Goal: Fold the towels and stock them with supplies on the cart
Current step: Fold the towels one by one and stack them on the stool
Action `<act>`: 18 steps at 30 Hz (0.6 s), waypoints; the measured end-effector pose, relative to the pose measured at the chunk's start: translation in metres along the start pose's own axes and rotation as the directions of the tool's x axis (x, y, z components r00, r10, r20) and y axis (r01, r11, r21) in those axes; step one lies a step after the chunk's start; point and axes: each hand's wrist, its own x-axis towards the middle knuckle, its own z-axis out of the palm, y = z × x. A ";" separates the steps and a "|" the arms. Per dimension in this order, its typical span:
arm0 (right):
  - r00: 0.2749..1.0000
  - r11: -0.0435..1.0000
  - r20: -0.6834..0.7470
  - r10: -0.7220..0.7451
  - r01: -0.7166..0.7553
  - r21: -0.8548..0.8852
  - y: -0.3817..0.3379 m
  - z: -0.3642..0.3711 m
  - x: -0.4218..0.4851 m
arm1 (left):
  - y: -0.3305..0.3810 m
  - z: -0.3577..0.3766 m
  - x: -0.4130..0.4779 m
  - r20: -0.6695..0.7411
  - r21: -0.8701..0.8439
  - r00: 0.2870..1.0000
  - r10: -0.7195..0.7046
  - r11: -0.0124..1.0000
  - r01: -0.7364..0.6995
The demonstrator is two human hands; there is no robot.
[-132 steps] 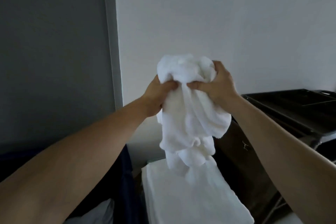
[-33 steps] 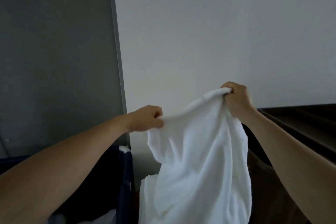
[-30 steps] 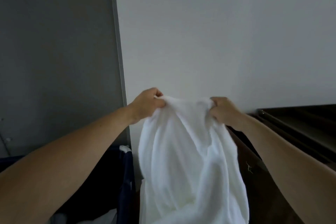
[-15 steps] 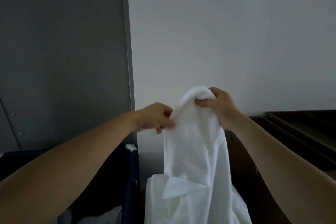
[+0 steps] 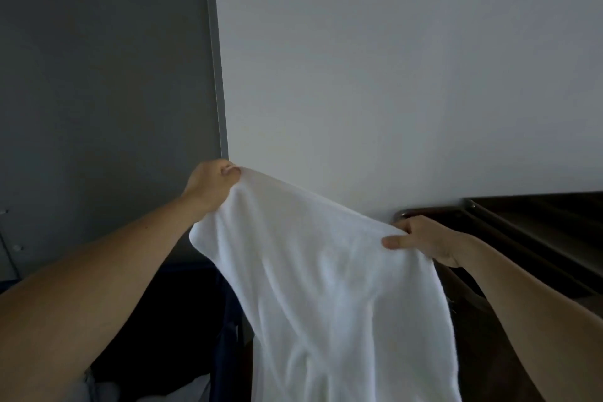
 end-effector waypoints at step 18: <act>0.983 0.983 0.017 -0.182 0.182 -0.005 -0.019 -0.006 -0.009 | 0.076 0.026 0.001 0.356 0.021 0.869 0.343 0.927 -0.374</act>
